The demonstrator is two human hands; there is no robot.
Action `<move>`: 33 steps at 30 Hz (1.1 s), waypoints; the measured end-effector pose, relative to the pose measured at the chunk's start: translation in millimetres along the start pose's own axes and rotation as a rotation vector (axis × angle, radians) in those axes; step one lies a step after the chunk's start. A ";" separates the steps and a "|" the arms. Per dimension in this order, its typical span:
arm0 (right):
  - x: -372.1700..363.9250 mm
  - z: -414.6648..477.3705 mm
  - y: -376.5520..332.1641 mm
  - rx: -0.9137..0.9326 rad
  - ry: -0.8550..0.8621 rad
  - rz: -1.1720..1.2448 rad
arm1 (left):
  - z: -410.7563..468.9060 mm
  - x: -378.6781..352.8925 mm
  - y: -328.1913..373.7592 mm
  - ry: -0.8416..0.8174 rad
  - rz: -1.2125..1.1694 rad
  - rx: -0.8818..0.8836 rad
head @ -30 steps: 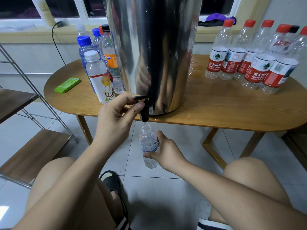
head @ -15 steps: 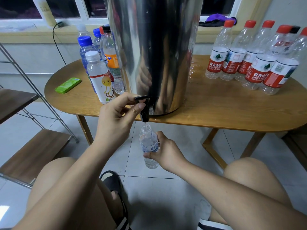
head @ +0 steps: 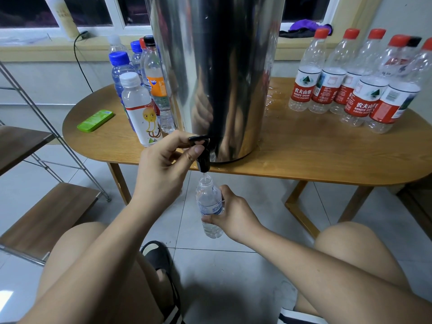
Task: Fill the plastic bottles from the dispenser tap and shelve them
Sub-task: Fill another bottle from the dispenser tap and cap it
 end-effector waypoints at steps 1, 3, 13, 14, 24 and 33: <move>0.0 0.0 0.0 0.000 0.002 0.001 | 0.0 0.1 -0.3 0.001 -0.002 0.001; -0.3 0.0 0.2 0.001 0.003 0.003 | -0.1 0.1 -1.1 0.001 -0.008 0.006; -0.9 0.2 1.4 -0.001 0.003 0.006 | -1.1 0.0 0.9 -0.004 -0.002 0.007; -1.0 0.2 1.4 0.000 0.004 0.006 | -1.0 0.2 0.8 -0.004 -0.002 0.004; -0.4 -0.7 1.3 -0.002 0.001 0.014 | -0.2 -0.1 0.0 -0.004 -0.004 -0.004; -0.3 -1.0 0.7 0.001 0.002 0.012 | 0.0 -0.3 -2.7 -0.002 -0.012 0.005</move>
Point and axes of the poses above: each hand's wrist, its own z-axis towards the middle knuckle, its own x-axis out of the back of the hand, y = z × x, the point moved 8 cm from there along z, towards the middle knuckle, and after that the axes turned 2 degrees about y, right-handed, at the moved point
